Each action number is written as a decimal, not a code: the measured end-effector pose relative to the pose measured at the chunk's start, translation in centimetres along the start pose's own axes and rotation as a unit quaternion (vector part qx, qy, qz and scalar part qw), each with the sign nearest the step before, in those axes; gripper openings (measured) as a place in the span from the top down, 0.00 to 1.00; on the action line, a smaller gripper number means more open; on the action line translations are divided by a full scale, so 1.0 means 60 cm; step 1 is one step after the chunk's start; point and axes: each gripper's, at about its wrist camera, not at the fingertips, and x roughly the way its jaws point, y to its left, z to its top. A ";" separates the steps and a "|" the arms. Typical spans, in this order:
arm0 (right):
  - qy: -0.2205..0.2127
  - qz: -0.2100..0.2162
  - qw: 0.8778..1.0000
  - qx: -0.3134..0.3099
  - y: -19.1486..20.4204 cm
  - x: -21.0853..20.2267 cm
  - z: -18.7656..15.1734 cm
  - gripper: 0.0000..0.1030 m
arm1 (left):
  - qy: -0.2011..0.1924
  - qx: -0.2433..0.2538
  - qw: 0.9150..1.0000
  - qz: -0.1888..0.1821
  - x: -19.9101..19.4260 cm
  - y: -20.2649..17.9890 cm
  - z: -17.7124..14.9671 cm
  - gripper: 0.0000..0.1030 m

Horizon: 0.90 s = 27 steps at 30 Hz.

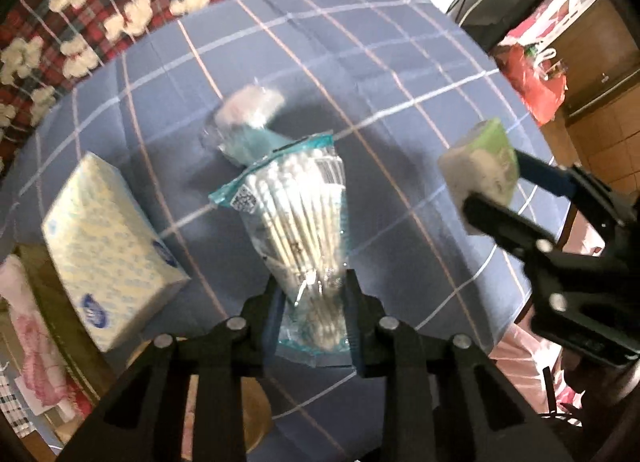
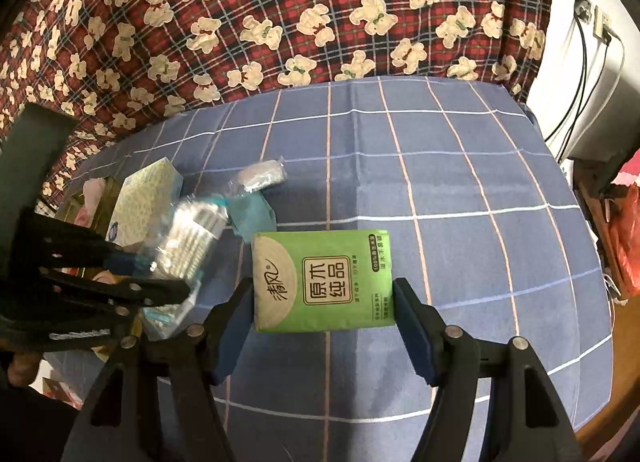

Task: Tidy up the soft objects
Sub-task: 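Lift the swab bag with the left tool while the right tool lifts the green tissue pack, then carry the swab bag with the left tool while the right tool carries the tissue pack over the gold tray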

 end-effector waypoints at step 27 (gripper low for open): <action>-0.002 0.000 0.999 -0.049 0.091 0.012 0.043 0.32 | -0.072 -0.017 0.997 0.012 -0.086 0.068 -0.012 0.74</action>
